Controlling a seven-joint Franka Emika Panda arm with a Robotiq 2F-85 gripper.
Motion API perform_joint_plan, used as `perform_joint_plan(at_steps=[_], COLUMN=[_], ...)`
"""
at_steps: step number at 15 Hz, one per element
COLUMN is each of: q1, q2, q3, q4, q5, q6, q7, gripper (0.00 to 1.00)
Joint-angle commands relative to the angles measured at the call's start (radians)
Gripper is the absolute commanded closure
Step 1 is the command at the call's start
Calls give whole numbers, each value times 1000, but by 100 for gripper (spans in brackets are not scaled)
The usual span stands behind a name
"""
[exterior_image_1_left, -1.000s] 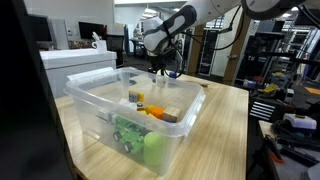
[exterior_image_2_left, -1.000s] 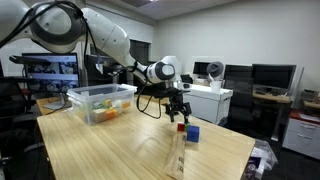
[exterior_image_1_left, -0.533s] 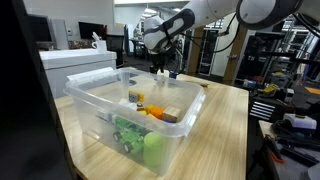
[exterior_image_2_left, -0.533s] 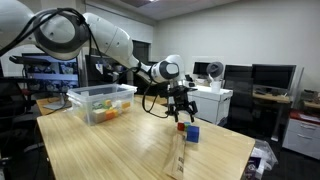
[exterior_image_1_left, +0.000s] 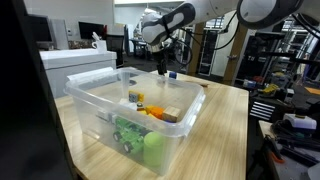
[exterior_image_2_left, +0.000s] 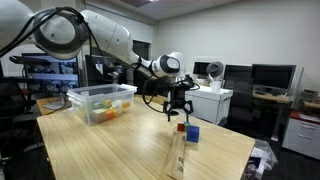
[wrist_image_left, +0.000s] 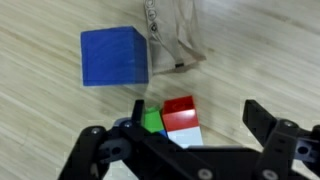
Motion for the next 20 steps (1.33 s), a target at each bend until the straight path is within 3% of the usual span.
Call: perform_joint_plan(at_steps=[1,11,14,20], q1=[-4,10,-4,-4], q2=[14,92,133,124], q3=[-12,-24,-2,-45], q4=[27,70,138,191], q5=[-34,-49,-76,-82], q6=[-34,13,9,6], q7=[-91,-164,-165,-200], gripper=[0,0,0,0])
